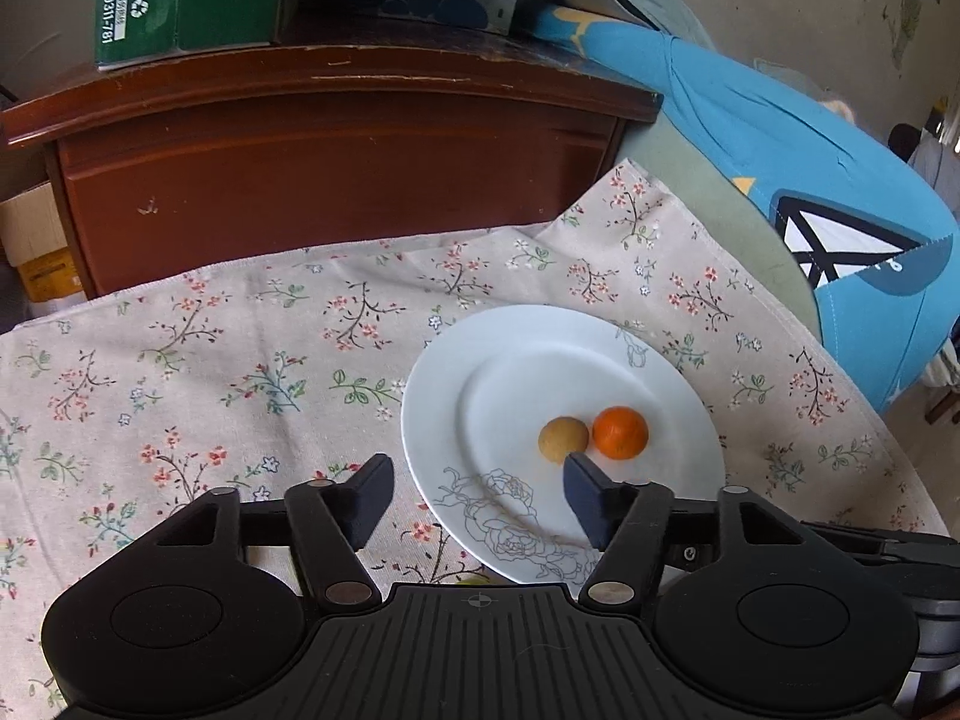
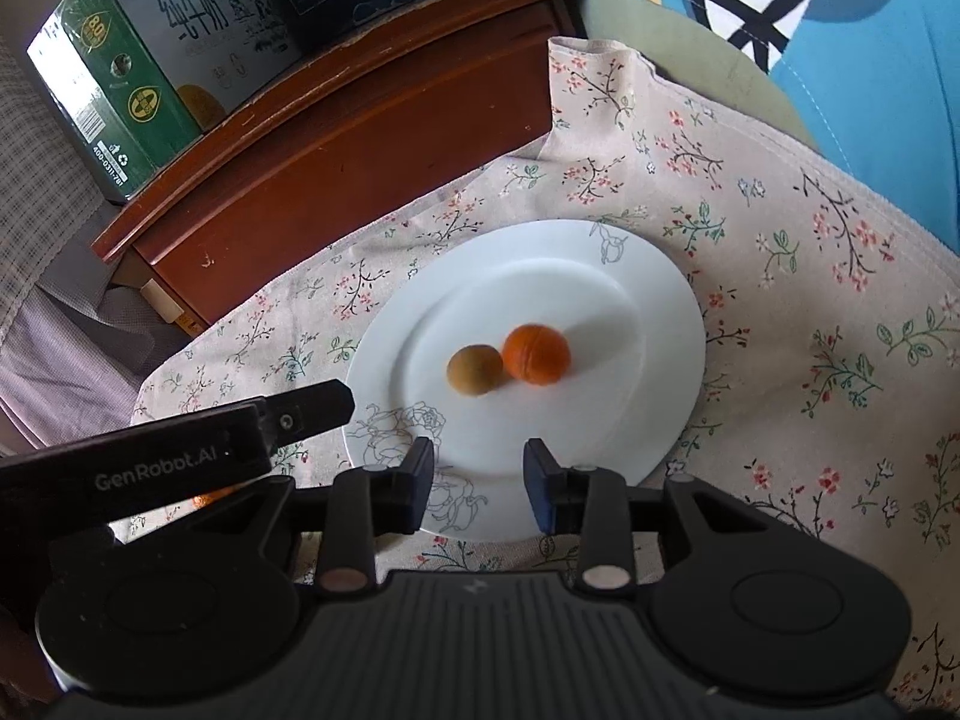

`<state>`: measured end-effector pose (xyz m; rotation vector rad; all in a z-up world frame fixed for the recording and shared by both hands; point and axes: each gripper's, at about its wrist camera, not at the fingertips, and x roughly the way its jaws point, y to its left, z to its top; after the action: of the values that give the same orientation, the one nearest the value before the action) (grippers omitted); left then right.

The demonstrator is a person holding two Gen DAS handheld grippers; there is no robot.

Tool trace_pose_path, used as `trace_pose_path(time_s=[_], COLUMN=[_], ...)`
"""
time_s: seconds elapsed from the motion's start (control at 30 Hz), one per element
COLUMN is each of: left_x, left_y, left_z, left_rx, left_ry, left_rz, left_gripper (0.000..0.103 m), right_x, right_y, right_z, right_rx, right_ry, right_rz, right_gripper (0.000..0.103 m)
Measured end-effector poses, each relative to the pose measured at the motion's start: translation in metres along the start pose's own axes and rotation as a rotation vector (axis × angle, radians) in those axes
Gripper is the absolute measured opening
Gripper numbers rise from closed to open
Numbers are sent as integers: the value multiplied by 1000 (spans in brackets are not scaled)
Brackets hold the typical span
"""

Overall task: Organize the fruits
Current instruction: 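Carry the kiwi and tangerine onto the white plate and open both tools, then move both tools back to the fruit group toward two green fruits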

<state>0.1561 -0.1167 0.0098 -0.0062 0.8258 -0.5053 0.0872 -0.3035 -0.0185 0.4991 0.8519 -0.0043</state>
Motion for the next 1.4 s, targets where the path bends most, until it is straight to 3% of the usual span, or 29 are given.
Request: trace_pose_path(time_s=[0.5,0.93,1.4], left_x=[-34,-59,-69], left_y=[22,60,83], left_z=[-7,-12,-53], left_rx=[-4,-68,-137], left_ry=[7,9,86], left_rz=[91,167,240], left_gripper=[85,85,85], right_x=[-1,-3,-12], right_y=[7,22,51], right_z=[-5,-14,-49], right_rx=[-19,-76,-210], right_ry=[21,46,104], right_rz=[43,93,138], right_gripper=[40,40,40])
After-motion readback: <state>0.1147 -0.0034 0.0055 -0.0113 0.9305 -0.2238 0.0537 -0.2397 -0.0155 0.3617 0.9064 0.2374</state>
